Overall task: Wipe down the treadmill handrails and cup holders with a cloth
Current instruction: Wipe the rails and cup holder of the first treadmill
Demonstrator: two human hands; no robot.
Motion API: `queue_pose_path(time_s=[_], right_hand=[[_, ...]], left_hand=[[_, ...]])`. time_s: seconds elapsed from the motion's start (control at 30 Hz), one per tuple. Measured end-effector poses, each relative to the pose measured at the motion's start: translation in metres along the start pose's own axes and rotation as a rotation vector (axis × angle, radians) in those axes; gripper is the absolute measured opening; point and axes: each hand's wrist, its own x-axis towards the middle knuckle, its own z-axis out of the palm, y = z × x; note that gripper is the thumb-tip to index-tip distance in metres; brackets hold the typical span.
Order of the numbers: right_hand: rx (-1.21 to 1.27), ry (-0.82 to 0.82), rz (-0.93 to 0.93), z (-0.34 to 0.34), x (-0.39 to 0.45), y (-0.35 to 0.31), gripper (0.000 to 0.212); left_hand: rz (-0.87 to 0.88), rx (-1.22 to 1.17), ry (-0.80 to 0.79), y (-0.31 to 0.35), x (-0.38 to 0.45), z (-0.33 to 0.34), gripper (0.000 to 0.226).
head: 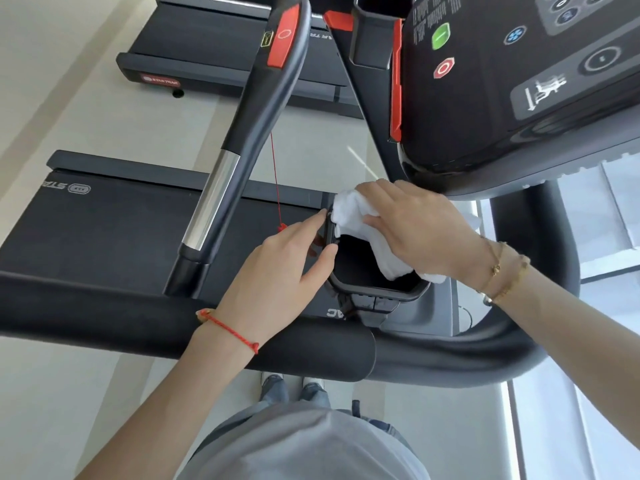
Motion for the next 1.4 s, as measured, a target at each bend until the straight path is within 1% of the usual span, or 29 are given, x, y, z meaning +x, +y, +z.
queue_pose_path(time_s=[0.1, 0.13, 0.2, 0.37, 0.43, 0.53, 0.6, 0.63, 0.8, 0.97, 1.03, 1.13, 1.23, 1.33, 1.4], right_hand=[[0.010, -0.031, -0.117, 0.001, 0.025, -0.006, 0.027], [0.021, -0.031, -0.131, 0.000, 0.028, -0.006, 0.027], [0.047, -0.008, -0.097, -0.002, 0.022, -0.003, 0.034], [0.163, 0.020, -0.037, 0.001, -0.013, -0.001, 0.057], [0.298, 0.047, 0.029, 0.002, -0.028, -0.003, 0.063], [0.640, 0.112, 0.235, 0.006, -0.051, -0.012, 0.064], [0.808, 0.082, 0.382, 0.009, -0.061, -0.017, 0.066], [0.842, 0.062, 0.436, 0.011, -0.062, -0.018, 0.065], [0.866, 0.031, 0.562, 0.011, -0.039, -0.007, 0.046], [0.886, 0.065, 0.611, 0.018, -0.062, -0.027, 0.047], [0.910, 0.030, 0.658, 0.017, -0.059, -0.025, 0.044], [0.897, -0.040, 0.652, 0.009, -0.040, -0.012, 0.045], [0.900, 0.000, 0.651, 0.010, -0.050, -0.020, 0.041], [0.911, 0.045, 0.676, 0.015, -0.068, -0.036, 0.032], [0.879, 0.060, 0.656, 0.014, -0.064, -0.031, 0.030]], left_hand=[[0.004, 0.007, 0.015, 0.000, 0.000, 0.000, 0.036], [0.003, 0.012, 0.016, 0.000, 0.000, 0.000, 0.033], [-0.002, 0.009, 0.008, 0.000, 0.000, -0.001, 0.035], [0.004, -0.022, 0.009, -0.001, 0.000, -0.001, 0.049], [0.013, -0.016, 0.024, -0.002, 0.000, 0.000, 0.050], [0.023, 0.000, 0.029, -0.003, 0.000, 0.000, 0.051], [0.028, 0.002, 0.029, -0.003, 0.000, 0.001, 0.052], [0.029, 0.003, 0.029, -0.003, 0.000, 0.001, 0.052], [0.046, 0.037, 0.028, -0.002, 0.000, 0.001, 0.053], [0.042, 0.027, 0.031, -0.002, 0.000, 0.001, 0.053], [0.044, 0.033, 0.038, -0.002, 0.000, 0.002, 0.052], [0.045, 0.040, 0.042, -0.004, 0.000, 0.001, 0.051], [0.042, 0.027, 0.034, -0.003, 0.000, 0.002, 0.051], [0.045, 0.032, 0.039, -0.004, 0.000, 0.002, 0.050], [0.047, 0.030, 0.045, -0.004, 0.000, 0.002, 0.049]])
